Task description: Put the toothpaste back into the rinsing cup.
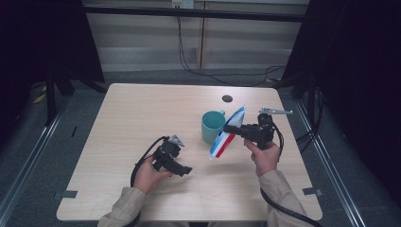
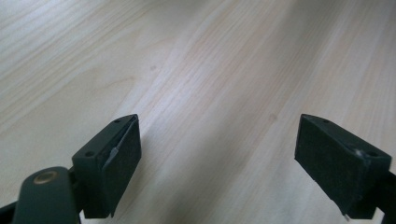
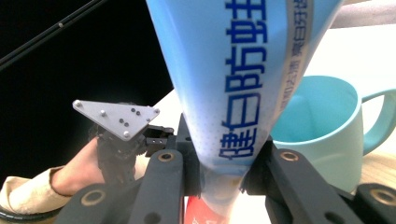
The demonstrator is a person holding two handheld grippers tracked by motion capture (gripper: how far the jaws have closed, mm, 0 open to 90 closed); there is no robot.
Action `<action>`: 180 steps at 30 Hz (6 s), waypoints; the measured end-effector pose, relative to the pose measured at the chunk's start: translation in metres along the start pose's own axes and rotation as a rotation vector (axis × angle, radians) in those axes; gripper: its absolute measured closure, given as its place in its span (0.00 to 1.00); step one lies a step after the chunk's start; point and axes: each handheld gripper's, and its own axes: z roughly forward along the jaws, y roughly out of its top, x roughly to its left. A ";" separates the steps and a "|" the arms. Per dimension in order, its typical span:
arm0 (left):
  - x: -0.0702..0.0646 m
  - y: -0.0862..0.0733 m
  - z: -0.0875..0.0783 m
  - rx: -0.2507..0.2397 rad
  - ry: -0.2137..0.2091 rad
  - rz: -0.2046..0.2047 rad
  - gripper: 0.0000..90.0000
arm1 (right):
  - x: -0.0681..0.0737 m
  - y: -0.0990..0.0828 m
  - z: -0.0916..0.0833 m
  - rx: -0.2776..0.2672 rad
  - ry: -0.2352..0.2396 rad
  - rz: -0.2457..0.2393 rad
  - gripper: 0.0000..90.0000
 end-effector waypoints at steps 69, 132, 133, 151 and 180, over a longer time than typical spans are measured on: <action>0.010 -0.037 0.008 -0.133 0.118 0.096 0.00 | 0.006 0.054 -0.010 0.019 -0.061 -0.107 0.81; 0.010 -0.038 0.008 -0.154 0.137 0.080 0.03 | 0.009 0.116 0.014 -0.024 -0.180 -0.154 0.81; 0.010 -0.038 0.008 -0.153 0.137 0.079 0.03 | 0.009 0.115 0.015 -0.026 -0.181 -0.156 0.81; 0.010 -0.038 0.008 -0.153 0.135 0.077 0.04 | 0.002 0.113 0.028 -0.009 -0.251 -0.173 0.81; 0.010 -0.038 0.007 -0.156 0.136 0.075 0.04 | -0.012 0.099 0.045 0.037 -0.292 -0.169 0.81</action>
